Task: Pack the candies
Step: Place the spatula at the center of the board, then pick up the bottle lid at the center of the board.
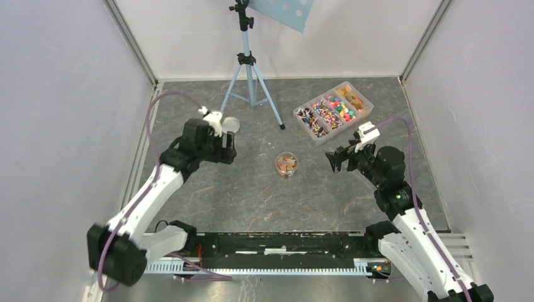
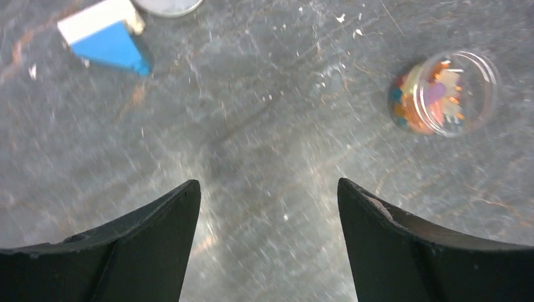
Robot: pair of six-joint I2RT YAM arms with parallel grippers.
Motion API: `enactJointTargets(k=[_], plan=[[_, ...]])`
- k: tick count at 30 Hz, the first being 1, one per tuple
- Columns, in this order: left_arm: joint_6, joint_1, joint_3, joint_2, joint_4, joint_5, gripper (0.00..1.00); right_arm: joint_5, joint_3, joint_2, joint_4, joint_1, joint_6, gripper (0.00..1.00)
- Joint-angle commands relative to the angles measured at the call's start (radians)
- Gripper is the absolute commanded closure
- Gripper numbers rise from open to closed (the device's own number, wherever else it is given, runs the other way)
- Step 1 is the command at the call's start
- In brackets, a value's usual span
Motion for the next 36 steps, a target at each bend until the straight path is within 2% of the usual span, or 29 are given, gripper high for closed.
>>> enactJointTargets(k=[1,5,7,10,13,21,26,36], plan=[[0.259,0.000,0.140,0.245,0.130,0.069,0.15,0.030,-0.064,-0.060,0.151,-0.001,0.075,0.02],[0.358,0.002,0.280,0.486,0.134,0.109,0.19,0.196,-0.089,-0.089,0.147,-0.001,0.101,0.02],[0.393,0.011,0.344,0.599,0.135,0.121,0.27,0.268,-0.091,-0.100,0.128,0.020,0.122,0.02],[0.422,0.035,0.424,0.746,0.130,0.147,0.39,0.250,-0.092,-0.113,0.127,0.052,0.084,0.02],[0.454,0.042,0.464,0.847,0.158,0.146,0.44,0.259,-0.086,-0.126,0.115,0.069,0.048,0.02],[0.482,0.041,0.454,0.905,0.303,0.092,0.44,0.275,-0.073,-0.142,0.065,0.082,-0.005,0.02],[0.523,0.042,0.461,0.915,0.338,0.082,0.42,0.276,-0.071,-0.132,0.062,0.081,-0.011,0.02],[0.594,0.043,0.493,1.014,0.370,-0.024,0.41,0.271,-0.078,-0.121,0.056,0.082,-0.011,0.02]])
